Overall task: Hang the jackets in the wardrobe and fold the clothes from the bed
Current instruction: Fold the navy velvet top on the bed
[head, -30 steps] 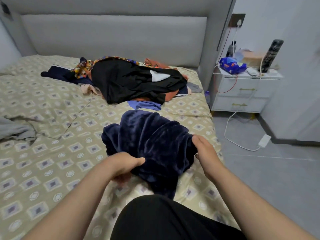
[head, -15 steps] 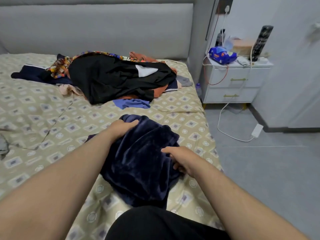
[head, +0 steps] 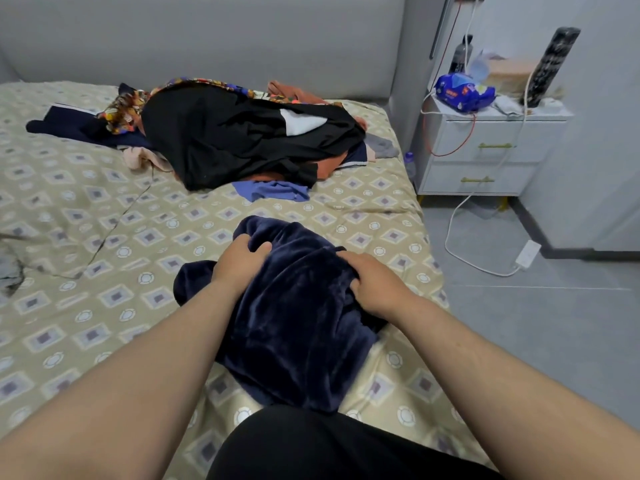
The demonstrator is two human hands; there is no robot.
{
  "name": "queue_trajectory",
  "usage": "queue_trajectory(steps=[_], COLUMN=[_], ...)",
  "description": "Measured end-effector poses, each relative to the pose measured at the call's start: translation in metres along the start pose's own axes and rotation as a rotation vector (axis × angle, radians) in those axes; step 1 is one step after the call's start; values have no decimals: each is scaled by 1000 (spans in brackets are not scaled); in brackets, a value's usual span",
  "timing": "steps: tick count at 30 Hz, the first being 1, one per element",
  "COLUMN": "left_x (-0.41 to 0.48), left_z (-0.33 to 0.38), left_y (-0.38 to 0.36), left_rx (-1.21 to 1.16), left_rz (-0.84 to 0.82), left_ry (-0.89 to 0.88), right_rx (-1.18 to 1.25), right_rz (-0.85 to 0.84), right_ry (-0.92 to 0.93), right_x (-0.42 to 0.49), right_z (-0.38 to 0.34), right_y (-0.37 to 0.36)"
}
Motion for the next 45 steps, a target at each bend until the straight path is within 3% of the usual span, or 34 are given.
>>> queue_trajectory(steps=[2,10,15,17,20,23,28,31,33,37,39,42,43,45], left_x=[0,-5,-8,-11,-20,-34,-42,-42,-38,-30,-28,-29,-32,-31], left_z=[-2,-4,-4,1,4,-2,-6,-5,-5,-4,-4,-4,-3,-7], left_y=[-2,1,4,0,-2,4,11,11,12,16,15,13,18,34], left_rx=[15,-53,-68,-52,-96,-124,-82,-40,67,257,299,266,156,-90], left_rz=[-20,-9,34,29,73,160,181,148,42,-235,-255,-230,-227,-189], left_ry=[7,-2,-15,-53,-113,-169,-195,-206,-177,19,47,57,71,78], right_rx=[-46,-200,-480,-566,-328,-47,-379,-402,-391,-388,-445,-417,-245,245], right_rz=[88,131,129,205,405,471,610,534,414,480,490,158,57,20], right_ry=[-24,-70,-55,-19,-83,-150,200,432,518,568,542,330,176,-186], right_x=[0,7,-41,-70,-92,-95,-93,-81,-80,-112,-126,-130,-132,-133], right_z=[-2,-12,1,2,1,-3,-39,-61,-66,-45,-31,-22,-26,-30], right_y=[8,20,54,56,40,16,5,11,17,17,6,-18,-18,-6])
Point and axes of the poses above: each hand's wrist, its own x-axis towards the middle knuckle, its own y-axis out of the back of the hand, z = x × y, the point moved 2 cm from there along x, towards the middle knuckle, and after that the axes turned 13 degrees about -x, right-handed, at the moved point
